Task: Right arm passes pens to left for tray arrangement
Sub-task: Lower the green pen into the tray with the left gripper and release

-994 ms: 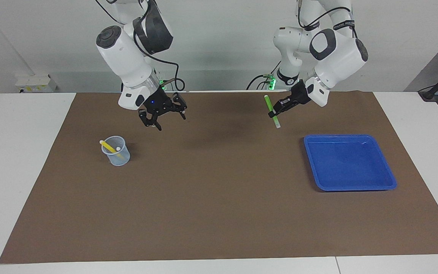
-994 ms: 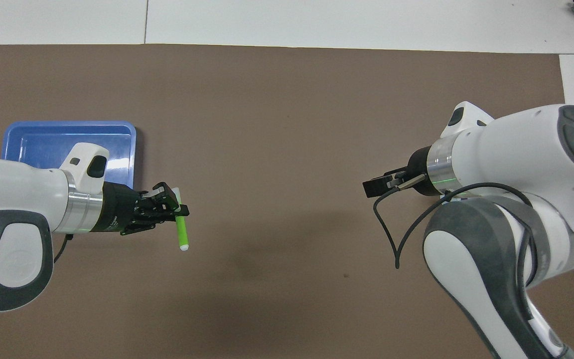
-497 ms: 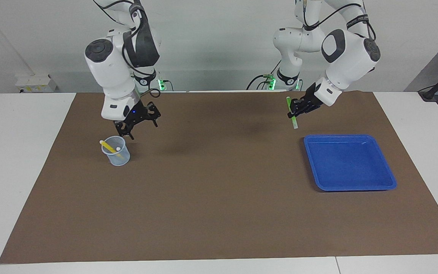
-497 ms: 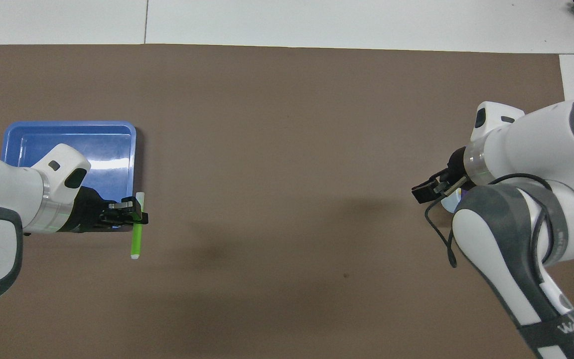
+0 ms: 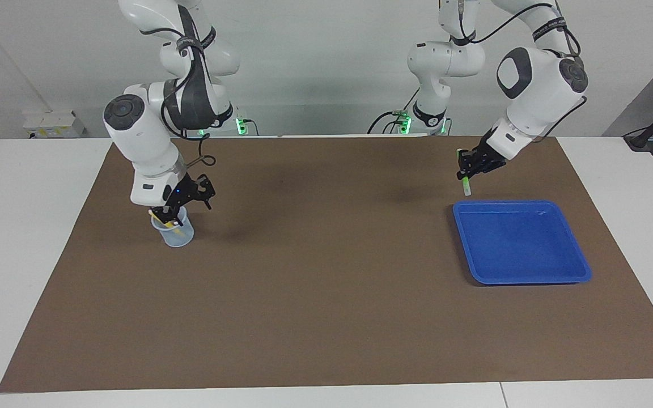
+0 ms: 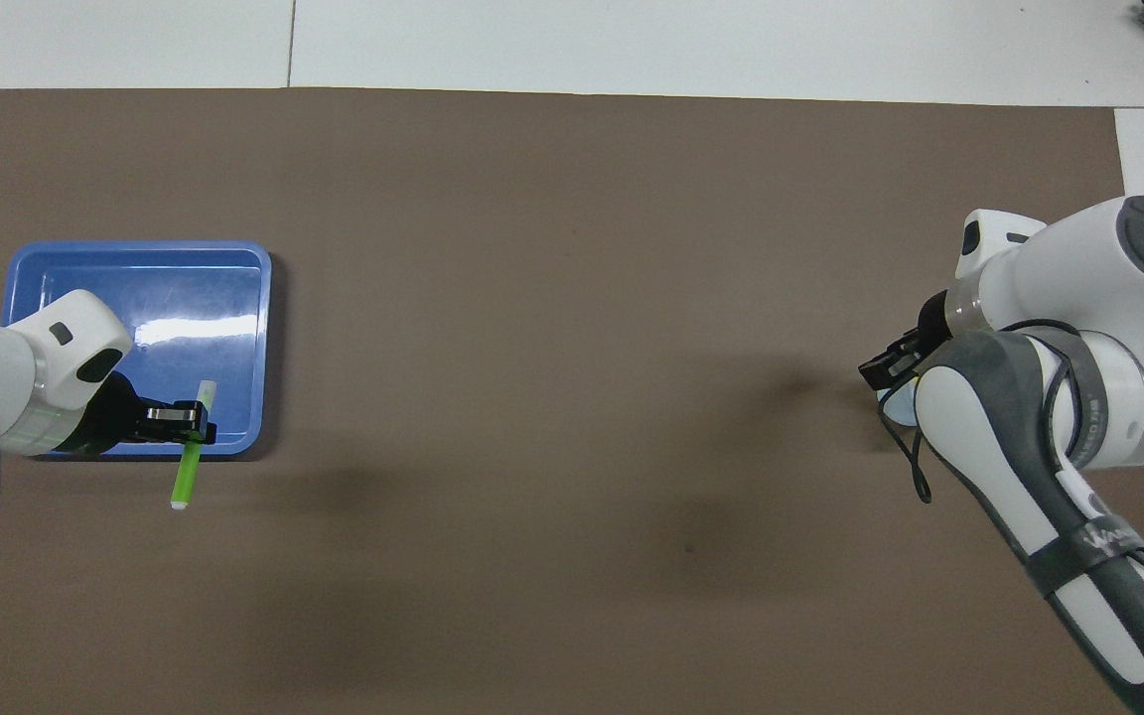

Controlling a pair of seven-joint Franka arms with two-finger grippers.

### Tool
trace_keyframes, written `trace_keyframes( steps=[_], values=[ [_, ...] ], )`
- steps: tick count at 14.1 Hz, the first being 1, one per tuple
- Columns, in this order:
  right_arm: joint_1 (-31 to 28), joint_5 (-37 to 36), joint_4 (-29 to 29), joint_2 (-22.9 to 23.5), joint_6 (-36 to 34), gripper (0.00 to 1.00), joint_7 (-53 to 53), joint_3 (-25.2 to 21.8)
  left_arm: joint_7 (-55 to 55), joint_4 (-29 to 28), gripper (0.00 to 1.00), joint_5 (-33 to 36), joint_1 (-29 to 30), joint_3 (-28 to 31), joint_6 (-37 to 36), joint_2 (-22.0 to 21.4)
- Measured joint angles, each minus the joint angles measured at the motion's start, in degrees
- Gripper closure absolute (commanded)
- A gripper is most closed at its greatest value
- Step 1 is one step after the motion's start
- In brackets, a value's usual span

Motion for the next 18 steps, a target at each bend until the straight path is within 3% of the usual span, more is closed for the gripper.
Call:
trace_keyframes(
  steps=[4, 9, 18],
  values=[
    [-1.1, -3.4, 0.0, 0.2, 0.0, 0.30, 0.0, 0.0, 0.9, 0.2, 1.00, 2.0, 0.1, 0.0, 4.0, 3.7],
    [-1.5, -3.7, -0.6, 0.2, -0.1, 0.45, 0.0, 0.0, 2.8, 2.3, 1.00, 3.5, 1.6, 0.1, 6.7, 7.5],
    [-2.7, -3.7, -1.7, -0.1, -0.1, 0.55, 0.0, 0.0, 5.0, 5.8, 1.00, 4.7, 2.3, 0.0, 14.6, 18.5]
  ],
)
